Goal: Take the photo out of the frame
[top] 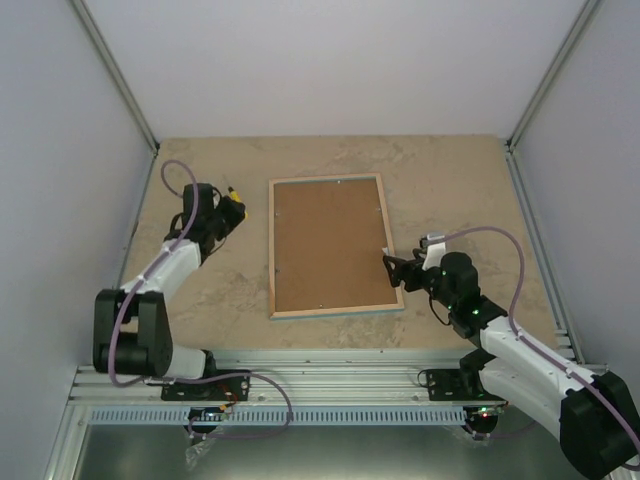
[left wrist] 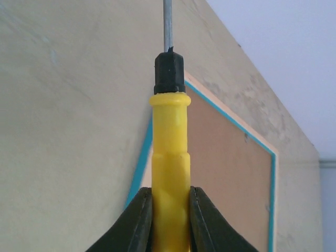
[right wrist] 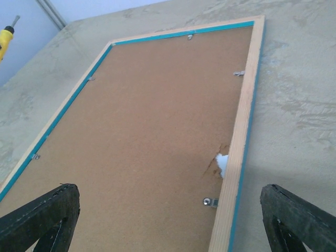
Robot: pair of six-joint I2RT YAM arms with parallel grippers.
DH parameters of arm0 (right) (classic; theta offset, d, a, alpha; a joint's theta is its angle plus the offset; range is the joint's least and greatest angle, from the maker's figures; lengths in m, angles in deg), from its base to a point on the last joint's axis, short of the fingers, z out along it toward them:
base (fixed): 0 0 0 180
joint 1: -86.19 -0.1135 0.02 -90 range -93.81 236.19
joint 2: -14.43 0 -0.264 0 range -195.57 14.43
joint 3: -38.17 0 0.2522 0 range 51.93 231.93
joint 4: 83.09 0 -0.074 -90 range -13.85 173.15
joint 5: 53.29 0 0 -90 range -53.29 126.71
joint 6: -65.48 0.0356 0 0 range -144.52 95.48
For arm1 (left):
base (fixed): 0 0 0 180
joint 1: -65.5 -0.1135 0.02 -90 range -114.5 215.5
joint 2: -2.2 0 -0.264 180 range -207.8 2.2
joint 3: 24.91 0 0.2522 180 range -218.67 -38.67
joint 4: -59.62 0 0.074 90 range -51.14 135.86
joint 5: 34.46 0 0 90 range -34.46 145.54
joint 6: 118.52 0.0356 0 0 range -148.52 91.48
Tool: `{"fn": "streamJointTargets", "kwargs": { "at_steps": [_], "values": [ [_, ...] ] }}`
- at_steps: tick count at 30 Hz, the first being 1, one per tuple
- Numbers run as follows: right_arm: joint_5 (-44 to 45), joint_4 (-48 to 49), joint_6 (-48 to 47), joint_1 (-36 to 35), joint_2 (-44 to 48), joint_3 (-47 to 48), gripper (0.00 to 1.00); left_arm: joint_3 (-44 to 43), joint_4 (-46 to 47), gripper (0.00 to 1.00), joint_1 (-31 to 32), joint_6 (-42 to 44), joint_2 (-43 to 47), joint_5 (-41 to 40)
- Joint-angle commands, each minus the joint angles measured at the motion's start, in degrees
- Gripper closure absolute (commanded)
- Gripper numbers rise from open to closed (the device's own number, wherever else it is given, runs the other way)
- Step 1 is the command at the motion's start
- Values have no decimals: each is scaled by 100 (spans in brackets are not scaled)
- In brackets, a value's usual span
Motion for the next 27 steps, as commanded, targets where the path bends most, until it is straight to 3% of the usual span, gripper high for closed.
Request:
{"fn": "streamJointTargets", "kwargs": {
  "at_steps": [1, 11, 17, 27],
  "values": [
    [-228, 15, -57, -121, 50, 115, 6, 650, 680, 98, 326, -207, 752, 394],
    [-880, 77, 63, -246, -92, 446, 6, 1335, 764, 99, 1243, 224, 1801, 750],
    [-1300, 609, 224, -369, -465, 502, 6, 1878, 1743, 99, 1786, -285, 1958, 1046],
    [-474, 1355, 294, -1508, -1053, 655, 10, 2274, 2671, 100, 2959, -1198, 2058, -47]
  ]
}}
